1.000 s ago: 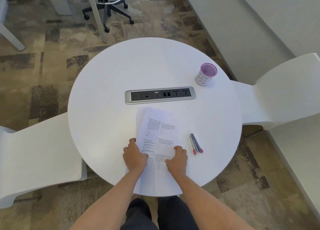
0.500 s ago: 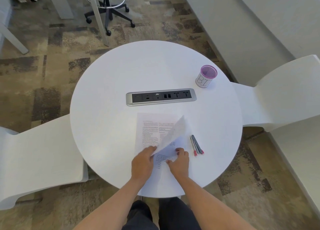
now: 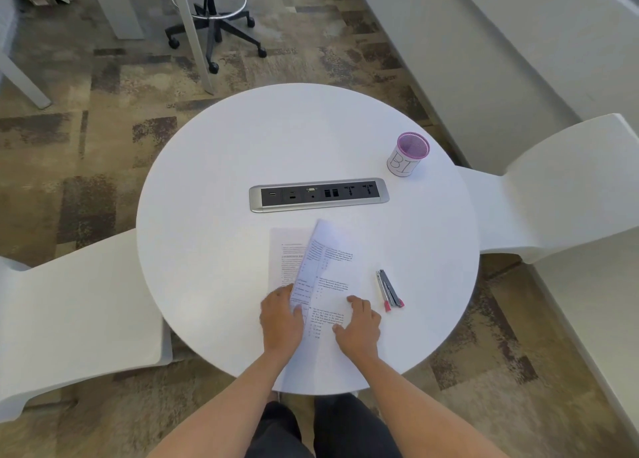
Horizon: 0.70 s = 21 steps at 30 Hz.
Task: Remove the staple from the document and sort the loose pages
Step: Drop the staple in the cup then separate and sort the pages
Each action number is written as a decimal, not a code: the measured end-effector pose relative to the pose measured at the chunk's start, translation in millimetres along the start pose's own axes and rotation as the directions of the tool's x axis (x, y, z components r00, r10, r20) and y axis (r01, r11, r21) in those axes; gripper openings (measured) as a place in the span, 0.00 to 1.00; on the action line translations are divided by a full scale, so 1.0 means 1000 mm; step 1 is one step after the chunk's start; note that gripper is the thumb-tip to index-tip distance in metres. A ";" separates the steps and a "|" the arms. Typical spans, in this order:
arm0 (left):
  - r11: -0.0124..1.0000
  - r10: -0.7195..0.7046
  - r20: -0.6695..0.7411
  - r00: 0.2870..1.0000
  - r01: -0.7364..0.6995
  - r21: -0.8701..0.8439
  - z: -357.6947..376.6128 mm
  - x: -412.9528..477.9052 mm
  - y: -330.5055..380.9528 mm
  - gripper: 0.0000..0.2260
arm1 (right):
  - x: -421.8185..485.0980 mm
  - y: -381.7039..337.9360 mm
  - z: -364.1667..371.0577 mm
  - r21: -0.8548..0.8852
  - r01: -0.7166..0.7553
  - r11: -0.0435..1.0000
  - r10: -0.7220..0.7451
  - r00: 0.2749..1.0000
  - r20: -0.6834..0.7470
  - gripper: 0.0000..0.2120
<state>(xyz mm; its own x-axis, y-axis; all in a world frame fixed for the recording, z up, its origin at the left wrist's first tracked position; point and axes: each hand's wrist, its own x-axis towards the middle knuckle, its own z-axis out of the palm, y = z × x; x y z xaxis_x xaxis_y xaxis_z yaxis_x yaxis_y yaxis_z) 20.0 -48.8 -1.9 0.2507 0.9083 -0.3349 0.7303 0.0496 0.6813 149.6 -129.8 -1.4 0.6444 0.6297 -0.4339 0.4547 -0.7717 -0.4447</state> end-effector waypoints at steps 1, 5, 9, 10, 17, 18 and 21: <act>0.994 -0.068 -0.004 0.998 0.068 0.081 0.000 0.002 0.001 0.22 | -0.001 -0.001 0.001 -0.005 0.000 1.000 0.000 1.000 -0.002 0.29; 0.917 -0.390 0.056 0.919 0.382 0.112 -0.003 0.008 0.014 0.37 | -0.003 -0.001 0.000 0.002 0.006 1.000 -0.006 1.000 -0.003 0.29; 0.878 -0.454 0.094 0.886 0.463 -0.124 -0.006 0.017 0.018 0.42 | 0.000 0.001 -0.004 0.057 0.026 0.998 -0.027 1.000 0.008 0.29; 0.860 -0.442 0.110 0.890 0.455 -0.231 -0.007 0.021 0.015 0.40 | 0.001 0.001 -0.004 0.074 0.031 0.997 -0.032 0.999 0.009 0.29; 0.835 -0.266 0.169 0.949 0.314 -0.452 -0.028 0.028 -0.001 0.13 | 0.009 0.004 -0.016 0.347 -0.049 0.936 0.042 0.999 0.026 0.30; 0.821 -0.240 0.191 0.952 0.304 -0.482 -0.032 0.028 -0.001 0.14 | 0.010 0.002 -0.021 0.444 -0.110 0.889 0.105 0.994 0.036 0.31; 0.804 -0.167 0.211 0.963 0.257 -0.537 -0.050 0.030 0.000 0.15 | 0.015 -0.005 -0.038 0.658 -0.249 0.711 0.202 0.968 0.148 0.32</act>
<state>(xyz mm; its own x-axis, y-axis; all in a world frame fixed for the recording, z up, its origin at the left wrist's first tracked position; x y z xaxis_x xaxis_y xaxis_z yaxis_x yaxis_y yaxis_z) -4.3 -0.3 20.8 0.2538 0.7786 -0.5739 0.3103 0.4964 0.8107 179.9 -120.0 24.2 0.6244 0.4670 -0.6261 -0.2421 -0.6464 -0.7236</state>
